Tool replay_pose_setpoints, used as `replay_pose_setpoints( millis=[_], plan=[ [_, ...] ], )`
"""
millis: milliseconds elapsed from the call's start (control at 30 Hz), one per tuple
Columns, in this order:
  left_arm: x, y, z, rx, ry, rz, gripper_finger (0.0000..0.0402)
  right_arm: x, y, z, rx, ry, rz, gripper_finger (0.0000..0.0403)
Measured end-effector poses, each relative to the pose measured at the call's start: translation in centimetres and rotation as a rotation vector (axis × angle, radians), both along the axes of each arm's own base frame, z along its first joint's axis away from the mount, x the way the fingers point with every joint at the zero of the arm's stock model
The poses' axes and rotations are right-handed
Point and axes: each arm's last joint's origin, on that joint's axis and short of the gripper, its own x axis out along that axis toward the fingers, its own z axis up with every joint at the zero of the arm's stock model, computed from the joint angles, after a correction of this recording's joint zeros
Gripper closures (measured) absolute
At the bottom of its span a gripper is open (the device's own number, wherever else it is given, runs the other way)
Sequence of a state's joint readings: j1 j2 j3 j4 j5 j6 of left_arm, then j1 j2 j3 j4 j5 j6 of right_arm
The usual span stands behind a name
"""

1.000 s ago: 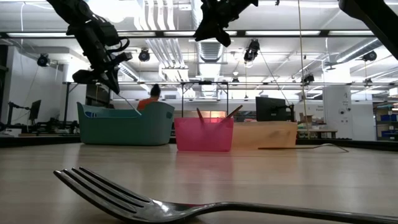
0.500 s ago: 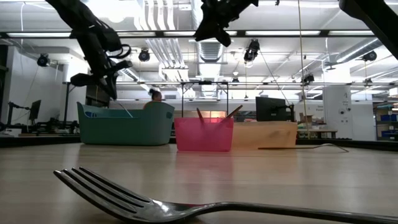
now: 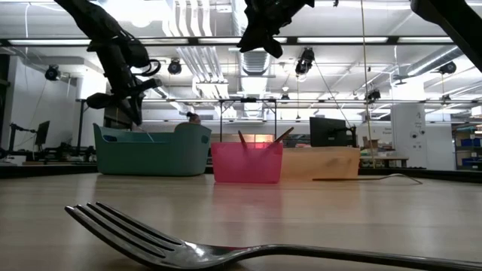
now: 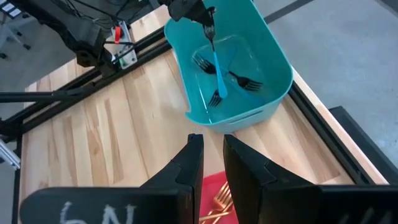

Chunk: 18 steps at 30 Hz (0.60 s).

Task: Sort silverware by color (type)
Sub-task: Put the blue fork into the green bin

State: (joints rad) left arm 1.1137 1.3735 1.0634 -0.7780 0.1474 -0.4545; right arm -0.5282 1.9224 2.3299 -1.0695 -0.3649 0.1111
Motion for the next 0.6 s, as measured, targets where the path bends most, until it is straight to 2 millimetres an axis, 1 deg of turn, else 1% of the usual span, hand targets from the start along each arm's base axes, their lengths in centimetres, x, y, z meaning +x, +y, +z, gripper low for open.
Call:
replay_pose_setpoints(
  millis=[367,600],
  plan=[
    [-0.02,-0.04,-0.03,0.001,0.008,-0.016,0.0326,0.00,0.00,0.00,0.017,-0.001,-0.014,0.0349],
    [-0.20,-0.41,-0.22,-0.029,0.041,-0.050,0.0296,0.00,0.00,0.00,0.028,-0.001,-0.022,0.0349]
  ],
)
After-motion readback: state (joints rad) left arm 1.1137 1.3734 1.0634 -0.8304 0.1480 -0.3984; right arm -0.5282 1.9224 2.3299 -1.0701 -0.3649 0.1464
